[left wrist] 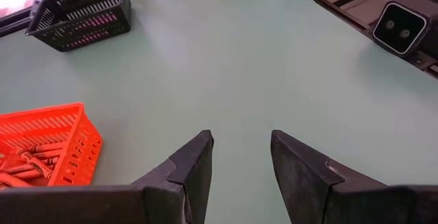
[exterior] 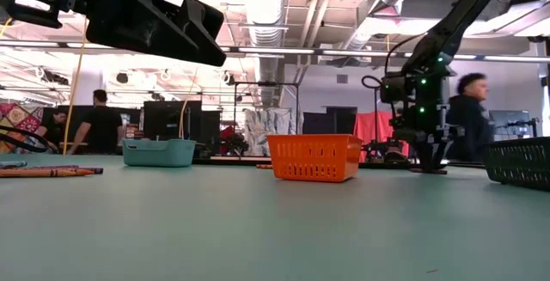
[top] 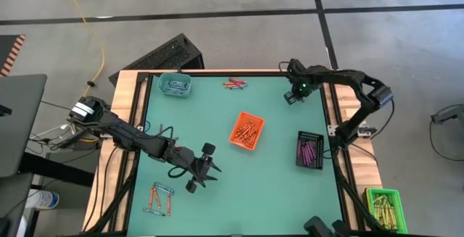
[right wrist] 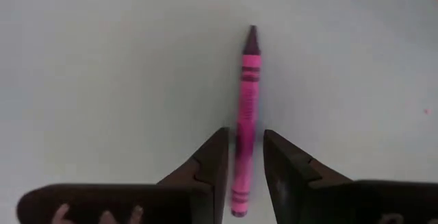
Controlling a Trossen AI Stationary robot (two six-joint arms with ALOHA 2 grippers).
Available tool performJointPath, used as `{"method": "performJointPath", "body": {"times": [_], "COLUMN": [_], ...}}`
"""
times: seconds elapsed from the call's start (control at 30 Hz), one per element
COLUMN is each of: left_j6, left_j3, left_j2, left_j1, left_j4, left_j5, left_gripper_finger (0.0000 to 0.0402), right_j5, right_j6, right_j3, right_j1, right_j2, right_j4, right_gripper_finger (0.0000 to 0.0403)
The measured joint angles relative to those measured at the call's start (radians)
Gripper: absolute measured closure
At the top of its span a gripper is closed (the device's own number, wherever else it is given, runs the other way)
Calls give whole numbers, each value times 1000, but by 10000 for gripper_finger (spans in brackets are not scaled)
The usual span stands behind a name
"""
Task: Sort crayons
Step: Put the violet crayon into black bin
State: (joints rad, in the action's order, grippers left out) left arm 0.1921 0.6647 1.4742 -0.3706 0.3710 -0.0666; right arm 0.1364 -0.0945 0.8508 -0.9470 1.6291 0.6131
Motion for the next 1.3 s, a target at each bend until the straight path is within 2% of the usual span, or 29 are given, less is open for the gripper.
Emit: {"method": "performJointPath", "body": {"times": [0.17,0.5,0.77,0.97,1.03,1.3], "left_j6": [-4,12,21,21,21,21], "left_j3": [0,0,0,0,0,0], "left_j2": [0,0,0,0,0,0], "left_j1": [0,0,0,0,0,0], "left_j4": [4,2,1,1,1,1], "left_j5": [2,9,9,8,8,8], "left_gripper_finger": [262,262,262,262,262,262], "right_j5": [-11,-15,-47,-157,-162,-151], "right_j6": [-10,9,16,16,15,12], "right_j3": [52,71,65,61,63,63], "right_j1": [13,36,34,43,51,163], "right_j2": [76,106,53,-9,-28,-112], "right_j4": [48,72,70,89,86,127], "right_gripper_finger": [307,373,392,394,394,394]}}
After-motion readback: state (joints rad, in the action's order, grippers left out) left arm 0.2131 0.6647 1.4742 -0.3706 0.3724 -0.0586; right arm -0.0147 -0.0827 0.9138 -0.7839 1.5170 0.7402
